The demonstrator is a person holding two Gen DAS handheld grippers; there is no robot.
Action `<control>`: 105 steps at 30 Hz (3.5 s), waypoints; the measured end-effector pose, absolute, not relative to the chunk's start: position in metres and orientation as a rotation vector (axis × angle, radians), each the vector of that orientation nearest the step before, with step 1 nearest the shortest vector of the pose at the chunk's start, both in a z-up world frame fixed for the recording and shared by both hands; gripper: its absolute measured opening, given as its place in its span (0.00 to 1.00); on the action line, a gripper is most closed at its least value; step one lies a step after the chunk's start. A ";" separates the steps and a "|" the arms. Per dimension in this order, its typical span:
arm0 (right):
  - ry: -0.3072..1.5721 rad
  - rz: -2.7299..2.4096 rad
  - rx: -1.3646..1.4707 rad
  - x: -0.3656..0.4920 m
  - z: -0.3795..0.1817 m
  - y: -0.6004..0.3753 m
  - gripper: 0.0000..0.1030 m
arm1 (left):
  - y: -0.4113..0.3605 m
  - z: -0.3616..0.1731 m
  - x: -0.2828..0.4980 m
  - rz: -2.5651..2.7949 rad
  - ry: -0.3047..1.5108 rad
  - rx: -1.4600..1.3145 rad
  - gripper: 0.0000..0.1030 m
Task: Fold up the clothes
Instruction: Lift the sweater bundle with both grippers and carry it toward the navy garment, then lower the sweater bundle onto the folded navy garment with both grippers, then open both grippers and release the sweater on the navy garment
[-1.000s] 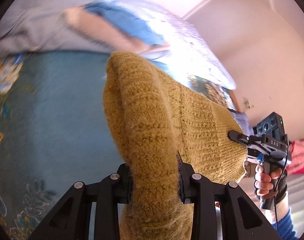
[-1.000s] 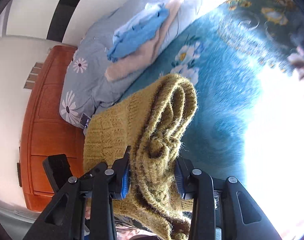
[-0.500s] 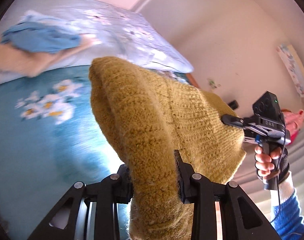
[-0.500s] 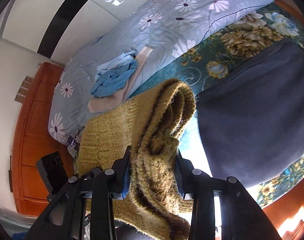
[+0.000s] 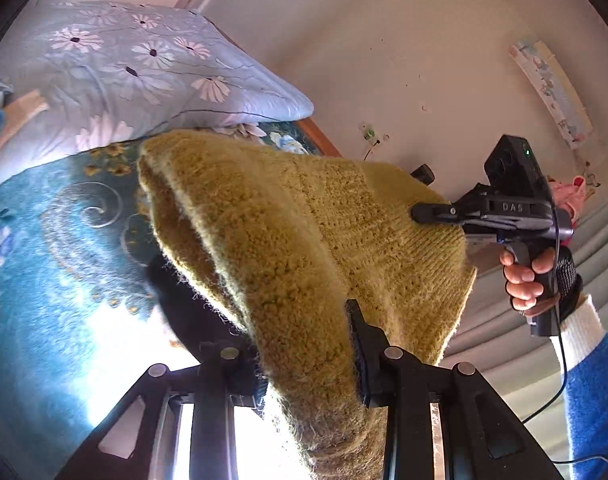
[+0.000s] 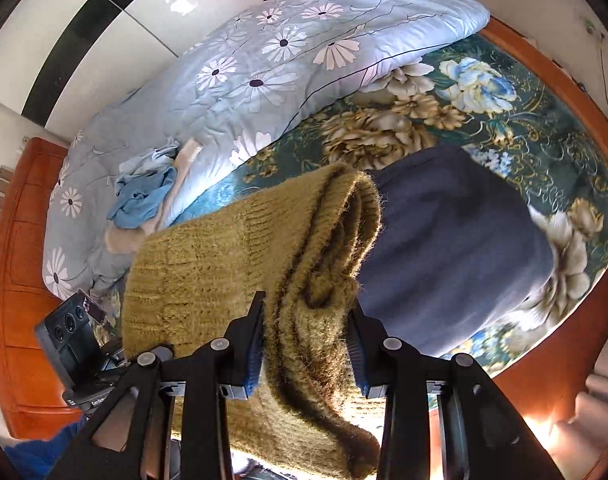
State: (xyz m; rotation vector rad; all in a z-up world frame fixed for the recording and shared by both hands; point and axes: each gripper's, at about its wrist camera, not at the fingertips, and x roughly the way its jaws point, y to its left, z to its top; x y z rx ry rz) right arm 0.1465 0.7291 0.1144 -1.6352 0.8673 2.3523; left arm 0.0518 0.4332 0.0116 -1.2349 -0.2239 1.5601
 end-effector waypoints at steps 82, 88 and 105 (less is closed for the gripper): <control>0.824 2.244 -1.270 0.213 0.051 0.826 0.42 | 0.467 0.007 0.085 1.750 -0.007 -1.205 0.66; 0.737 2.314 -1.263 0.212 0.063 0.796 0.42 | 0.487 0.037 0.098 1.805 0.062 -1.055 0.66; 0.611 2.260 -1.384 0.206 0.019 0.784 0.42 | 0.547 0.004 0.148 1.785 0.341 -0.946 0.70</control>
